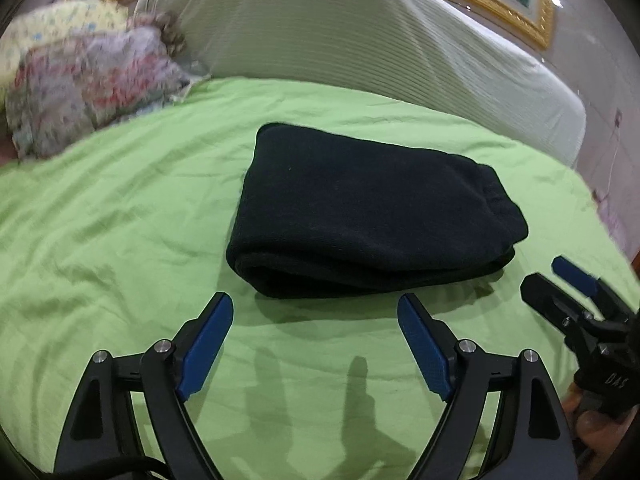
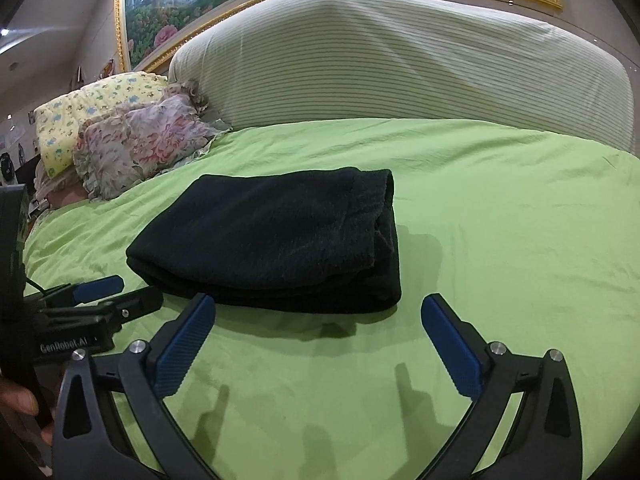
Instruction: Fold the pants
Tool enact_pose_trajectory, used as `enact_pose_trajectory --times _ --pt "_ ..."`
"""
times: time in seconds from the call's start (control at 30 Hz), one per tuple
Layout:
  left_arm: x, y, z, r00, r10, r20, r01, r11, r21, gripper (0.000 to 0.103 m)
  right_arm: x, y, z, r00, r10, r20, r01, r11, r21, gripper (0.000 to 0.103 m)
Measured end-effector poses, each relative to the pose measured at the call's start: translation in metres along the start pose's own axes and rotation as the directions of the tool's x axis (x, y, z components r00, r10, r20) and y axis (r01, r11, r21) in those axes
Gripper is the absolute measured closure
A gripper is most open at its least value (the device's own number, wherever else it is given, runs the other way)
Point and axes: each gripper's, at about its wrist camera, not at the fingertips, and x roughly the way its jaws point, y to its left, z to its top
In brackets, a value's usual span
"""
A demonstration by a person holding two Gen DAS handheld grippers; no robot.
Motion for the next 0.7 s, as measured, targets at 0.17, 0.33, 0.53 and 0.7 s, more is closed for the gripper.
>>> enact_pose_trajectory --times 0.17,0.33,0.53,0.7 --pt "0.0 -0.008 -0.002 0.998 0.065 -0.005 -0.064 0.996 0.059 0.014 0.001 0.001 -0.003 1.0 -0.005 -0.012 0.005 1.0 -0.008 0.0" --pt "0.004 0.002 -0.004 0.995 0.095 0.0 -0.095 0.995 0.037 0.011 -0.001 0.003 -0.004 1.0 -0.01 -0.008 0.01 1.0 -0.018 0.0" --pt "0.008 0.013 -0.003 0.996 0.09 -0.003 -0.09 0.996 0.0 0.011 0.0 0.002 -0.004 1.0 -0.009 -0.009 0.009 1.0 -0.023 0.0" --pt "0.009 0.013 -0.002 0.995 0.102 0.004 -0.102 0.995 0.009 0.009 -0.001 0.001 -0.003 1.0 -0.013 0.001 0.014 0.999 -0.037 0.0"
